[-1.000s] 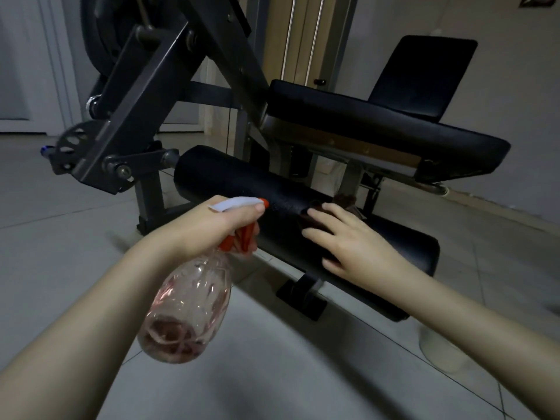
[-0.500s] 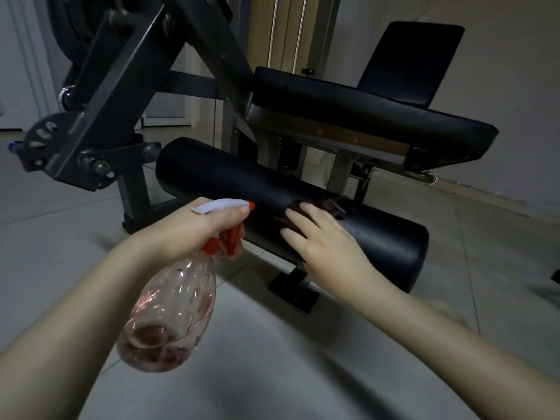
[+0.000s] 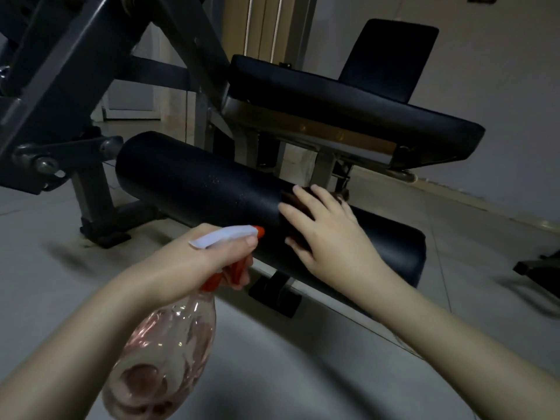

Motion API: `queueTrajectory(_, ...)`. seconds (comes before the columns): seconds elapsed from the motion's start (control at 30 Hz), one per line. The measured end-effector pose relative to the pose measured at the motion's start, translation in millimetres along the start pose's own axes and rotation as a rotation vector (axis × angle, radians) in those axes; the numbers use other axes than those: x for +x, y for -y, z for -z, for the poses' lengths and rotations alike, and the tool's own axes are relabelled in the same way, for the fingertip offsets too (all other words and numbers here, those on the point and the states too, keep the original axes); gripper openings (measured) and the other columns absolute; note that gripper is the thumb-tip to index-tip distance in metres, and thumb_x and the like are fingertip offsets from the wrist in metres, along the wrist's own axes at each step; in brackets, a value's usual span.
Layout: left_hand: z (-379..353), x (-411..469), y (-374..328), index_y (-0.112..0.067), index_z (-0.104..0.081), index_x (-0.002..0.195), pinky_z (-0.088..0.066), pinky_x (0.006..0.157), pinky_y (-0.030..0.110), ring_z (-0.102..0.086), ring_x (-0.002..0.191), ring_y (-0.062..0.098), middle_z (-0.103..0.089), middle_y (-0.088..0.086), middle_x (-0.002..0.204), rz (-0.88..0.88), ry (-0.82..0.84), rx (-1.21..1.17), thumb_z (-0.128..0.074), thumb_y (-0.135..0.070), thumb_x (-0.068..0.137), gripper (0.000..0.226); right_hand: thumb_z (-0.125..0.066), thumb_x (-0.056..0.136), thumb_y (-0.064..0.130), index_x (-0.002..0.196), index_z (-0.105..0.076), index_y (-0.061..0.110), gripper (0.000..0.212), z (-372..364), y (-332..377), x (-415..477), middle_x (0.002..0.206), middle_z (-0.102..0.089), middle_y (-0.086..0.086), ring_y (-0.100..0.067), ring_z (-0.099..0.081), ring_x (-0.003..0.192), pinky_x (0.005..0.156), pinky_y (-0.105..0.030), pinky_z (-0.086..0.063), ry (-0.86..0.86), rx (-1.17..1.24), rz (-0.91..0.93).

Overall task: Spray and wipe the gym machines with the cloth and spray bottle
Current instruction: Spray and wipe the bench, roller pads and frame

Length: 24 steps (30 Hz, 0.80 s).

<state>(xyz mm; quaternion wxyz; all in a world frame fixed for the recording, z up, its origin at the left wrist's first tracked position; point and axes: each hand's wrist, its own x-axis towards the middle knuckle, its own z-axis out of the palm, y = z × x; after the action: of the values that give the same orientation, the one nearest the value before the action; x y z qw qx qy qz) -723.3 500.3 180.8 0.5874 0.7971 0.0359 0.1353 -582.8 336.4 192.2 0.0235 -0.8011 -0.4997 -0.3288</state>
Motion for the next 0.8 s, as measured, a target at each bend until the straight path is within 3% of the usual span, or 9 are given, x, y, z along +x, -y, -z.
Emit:
queueTrajectory(0.1, -5.3, 1.2, 4.4, -0.029, -0.072, 0.083, -0.048, 0.090, 0.064, -0.069, 0.083, 0.034, -0.072, 0.012, 0.076, 0.003, 0.056, -0.006, -0.066, -0.076, 0.053, 0.056, -0.070, 0.078, 0.017, 0.127, -0.057, 0.011, 0.050, 14.7, -17.1, -20.5, 0.139, -0.048, -0.018, -0.039, -0.045, 0.126, 0.100, -0.049, -0.041, 0.004, 0.053, 0.010)
queueTrajectory(0.2, -6.9, 0.6, 3.9, -0.023, -0.072, 0.079, -0.048, 0.093, 0.061, -0.070, 0.084, 0.035, -0.073, 0.014, 0.078, 0.015, 0.057, -0.004, -0.068, -0.080, 0.049, 0.064, -0.073, 0.074, 0.009, 0.121, -0.061, 0.008, 0.049, 34.2, -36.4, -55.8, 0.134, -0.052, -0.018, -0.040, -0.049, 0.122, 0.102, -0.042, -0.034, -0.008, 0.016, 0.001)
queueTrajectory(0.3, -5.5, -2.2, -0.4, -0.030, -0.070, 0.087, -0.050, 0.093, 0.056, -0.071, 0.085, 0.031, -0.073, 0.013, 0.082, -0.009, 0.038, 0.006, -0.066, -0.088, 0.042, 0.073, -0.075, 0.071, 0.008, 0.120, -0.062, 0.009, 0.050, 45.6, -48.2, -84.9, 0.134, -0.053, -0.017, -0.040, -0.046, 0.125, 0.100, -0.054, -0.041, 0.020, -0.004, -0.046)
queueTrajectory(0.37, -3.6, -4.5, -7.0, -0.027, -0.070, 0.091, -0.056, 0.088, 0.031, -0.071, 0.083, 0.020, -0.072, 0.012, 0.085, -0.038, 0.022, 0.041, -0.065, -0.082, 0.055, 0.066, -0.073, 0.073, 0.010, 0.119, -0.062, 0.008, 0.048, 47.2, -50.4, -91.7, 0.133, -0.053, -0.018, -0.041, -0.046, 0.126, 0.097, -0.057, -0.043, 0.026, -0.003, -0.069)
queueTrajectory(0.4, -2.1, -6.4, -11.3, -0.022, -0.069, 0.094, -0.052, 0.076, 0.014, -0.070, 0.081, 0.015, -0.073, 0.011, 0.087, -0.037, 0.013, 0.061, -0.061, -0.075, 0.066, 0.060, -0.071, 0.074, 0.012, 0.119, -0.062, 0.008, 0.046, 45.4, -49.5, -90.4, 0.132, -0.053, -0.018, -0.042, -0.046, 0.125, 0.097, -0.056, -0.043, 0.022, 0.000, -0.072)
queueTrajectory(0.43, -0.3, -8.7, -16.3, -0.018, -0.066, 0.099, -0.047, 0.065, 0.006, -0.068, 0.081, 0.014, -0.073, 0.010, 0.088, -0.017, 0.003, 0.074, -0.057, -0.067, 0.073, 0.056, -0.069, 0.076, 0.014, 0.120, -0.062, 0.008, 0.045, 42.2, -47.1, -84.9, 0.132, -0.053, -0.019, -0.043, -0.046, 0.124, 0.097, -0.056, -0.043, 0.017, 0.002, -0.067)
queueTrajectory(0.5, 3.1, -12.4, -22.8, -0.009, -0.064, 0.104, -0.047, 0.064, 0.010, -0.067, 0.083, 0.018, -0.073, 0.010, 0.085, 0.014, -0.009, 0.091, -0.060, -0.060, 0.077, 0.058, -0.068, 0.078, 0.016, 0.121, -0.060, 0.007, 0.045, 32.4, -38.9, -65.9, 0.133, -0.051, -0.021, -0.044, -0.047, 0.123, 0.095, -0.058, -0.044, 0.009, 0.004, -0.052)
queueTrajectory(0.67, 8.8, -12.5, -22.4, -0.009, -0.064, 0.115, -0.052, 0.086, 0.036, -0.069, 0.089, 0.023, -0.075, 0.007, 0.084, 0.043, -0.056, 0.132, -0.048, -0.060, 0.073, 0.068, -0.067, 0.082, 0.018, 0.129, -0.055, 0.010, 0.050, 1.9, -3.0, 14.9, 0.141, -0.043, -0.023, -0.043, -0.042, 0.127, 0.103, -0.055, -0.039, -0.015, 0.078, 0.039)
queueTrajectory(0.8, 11.1, -7.1, -22.1, -0.006, -0.065, 0.108, -0.052, 0.080, 0.027, -0.068, 0.088, 0.025, -0.073, 0.015, 0.088, 0.050, -0.155, 0.107, -0.057, -0.051, 0.088, 0.051, -0.058, 0.090, 0.021, 0.140, -0.041, 0.013, 0.053, -6.0, 22.1, 53.6, 0.152, -0.025, -0.020, -0.038, -0.024, 0.138, 0.111, -0.050, -0.028, 0.071, 0.101, 0.069)
